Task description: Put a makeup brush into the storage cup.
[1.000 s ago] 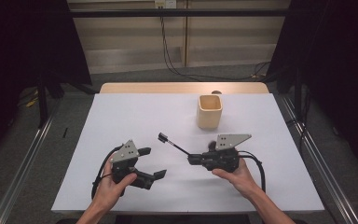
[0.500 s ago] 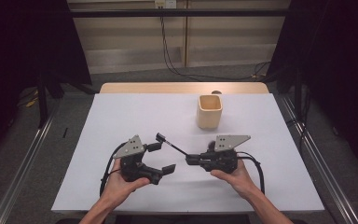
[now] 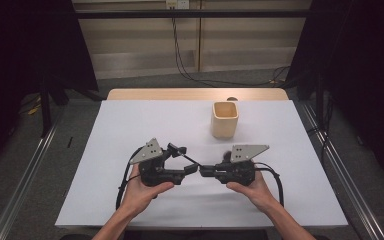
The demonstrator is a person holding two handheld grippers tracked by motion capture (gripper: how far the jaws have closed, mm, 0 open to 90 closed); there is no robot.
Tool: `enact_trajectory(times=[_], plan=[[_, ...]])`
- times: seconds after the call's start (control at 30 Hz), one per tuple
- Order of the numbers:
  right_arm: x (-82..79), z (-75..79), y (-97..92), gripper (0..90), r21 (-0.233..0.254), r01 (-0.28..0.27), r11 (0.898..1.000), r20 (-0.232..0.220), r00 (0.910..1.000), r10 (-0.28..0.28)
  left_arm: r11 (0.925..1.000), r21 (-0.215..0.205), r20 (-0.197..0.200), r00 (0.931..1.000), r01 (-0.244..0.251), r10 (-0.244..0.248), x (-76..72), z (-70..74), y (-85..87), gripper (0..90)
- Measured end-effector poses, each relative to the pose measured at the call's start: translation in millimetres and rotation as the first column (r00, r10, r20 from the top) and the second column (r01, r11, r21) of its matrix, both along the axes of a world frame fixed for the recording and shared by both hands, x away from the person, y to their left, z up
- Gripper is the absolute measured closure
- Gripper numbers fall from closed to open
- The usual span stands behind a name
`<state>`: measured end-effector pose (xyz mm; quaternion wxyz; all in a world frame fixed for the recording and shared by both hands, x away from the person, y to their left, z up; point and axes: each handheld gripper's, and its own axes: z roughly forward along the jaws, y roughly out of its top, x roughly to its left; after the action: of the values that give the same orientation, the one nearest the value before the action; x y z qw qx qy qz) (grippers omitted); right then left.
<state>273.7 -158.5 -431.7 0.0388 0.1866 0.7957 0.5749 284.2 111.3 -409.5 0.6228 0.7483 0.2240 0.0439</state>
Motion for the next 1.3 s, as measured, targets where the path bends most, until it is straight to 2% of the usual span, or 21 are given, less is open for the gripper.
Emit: enact_trajectory(times=[0.2,0.23,0.37,0.53,0.77,1.13,1.3], plan=[[1.5,-2.0,-2.0,86.3,0.006,0.012,1.000,-0.004,0.9999,-0.012,0.9997,-0.021,-0.020,0.9997,0.013,-0.013,2.5,-1.4,1.4,51.7],[1.7,-2.0,-2.2,86.3,0.007,0.013,1.000,-0.003,0.9999,-0.013,0.9997,-0.023,-0.018,0.9998,0.003,-0.004,2.4,-1.0,2.5,54.6],[1.4,-2.6,-2.8,86.2,0.005,0.013,1.000,-0.006,0.9999,-0.013,0.9983,-0.057,-0.035,0.9994,0.003,-0.005,3.6,-0.3,6.8,60.6],[1.7,-4.6,-1.5,86.2,0.002,0.004,1.000,-0.012,0.9999,-0.004,0.9976,-0.068,-0.064,0.9978,0.013,-0.017,4.6,-2.3,7.7,70.9],[1.6,-7.2,-1.2,85.9,-0.019,-0.005,1.000,-0.006,1.0000,0.005,0.9957,-0.080,-0.090,0.9945,0.047,-0.054,4.4,-1.0,7.9,76.0],[-0.6,-9.6,3.4,85.4,-0.043,-0.007,0.999,-0.002,1.0000,0.007,0.9927,-0.095,-0.091,0.9924,0.074,-0.082,3.9,5.7,-0.1,83.4],[0.0,-9.0,1.1,78.2,-0.028,0.020,0.999,-0.005,0.9998,-0.020,0.9916,-0.098,-0.091,0.9914,0.085,-0.094,3.5,6.3,0.5,85.4]])
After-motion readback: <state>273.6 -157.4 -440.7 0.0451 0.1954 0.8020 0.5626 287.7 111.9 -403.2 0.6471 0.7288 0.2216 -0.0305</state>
